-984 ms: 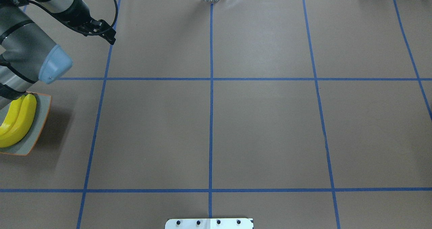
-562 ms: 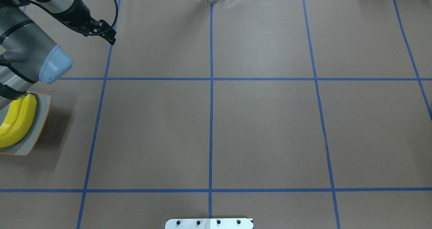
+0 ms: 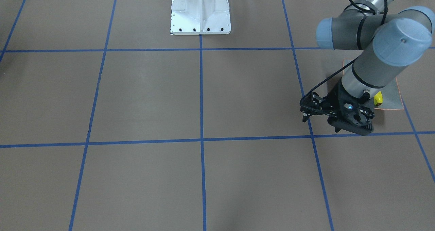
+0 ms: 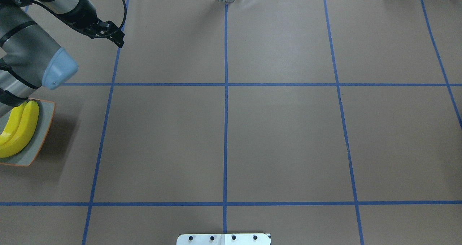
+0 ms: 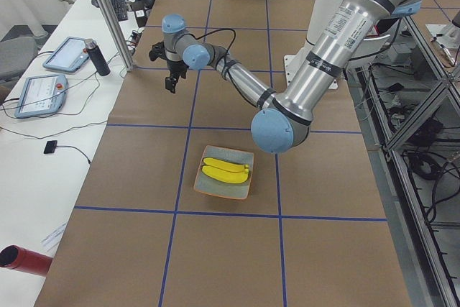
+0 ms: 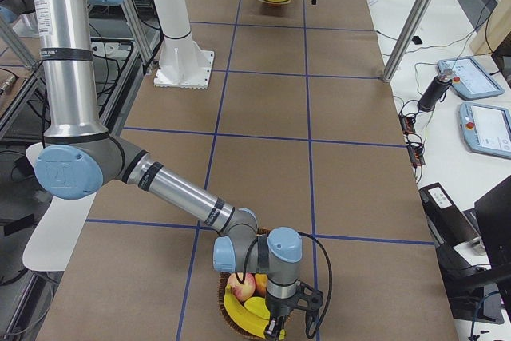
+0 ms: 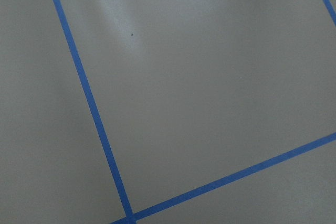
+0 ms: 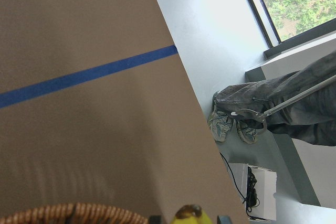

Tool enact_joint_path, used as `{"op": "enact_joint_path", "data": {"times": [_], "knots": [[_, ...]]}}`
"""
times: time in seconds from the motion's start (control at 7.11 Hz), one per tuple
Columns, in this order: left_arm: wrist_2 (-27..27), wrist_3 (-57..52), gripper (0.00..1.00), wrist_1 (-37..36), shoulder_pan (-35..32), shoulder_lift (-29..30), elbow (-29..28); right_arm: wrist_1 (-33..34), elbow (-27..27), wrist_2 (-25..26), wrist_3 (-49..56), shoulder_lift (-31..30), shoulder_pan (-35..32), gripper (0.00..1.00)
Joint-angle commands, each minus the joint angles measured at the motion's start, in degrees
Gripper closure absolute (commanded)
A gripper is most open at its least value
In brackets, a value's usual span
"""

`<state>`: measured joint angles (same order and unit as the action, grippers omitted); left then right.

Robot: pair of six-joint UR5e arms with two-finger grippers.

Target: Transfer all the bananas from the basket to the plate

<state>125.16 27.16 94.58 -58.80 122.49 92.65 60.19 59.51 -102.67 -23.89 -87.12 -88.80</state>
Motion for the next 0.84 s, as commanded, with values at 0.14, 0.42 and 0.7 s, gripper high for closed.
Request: {"op": "enact_joint_path", "data": {"times": [0.14,0.42,0.7], "knots": [[0.0,0.0,0.00,0.0,0.1,0.0,0.0,5.3,7.3,-0.9,5.7,-1.8,-1.3,1.00],[0.0,0.0,0.00,0.1,0.2,-0.1,0.0,14.7,15.0,-2.8,13.5,-2.1,-6.3,1.00],[0.1,0.0,0.00,0.1,0.4,-0.1,0.1,18.6,19.7,-7.3,14.2,-1.0,-8.1,1.00]]}}
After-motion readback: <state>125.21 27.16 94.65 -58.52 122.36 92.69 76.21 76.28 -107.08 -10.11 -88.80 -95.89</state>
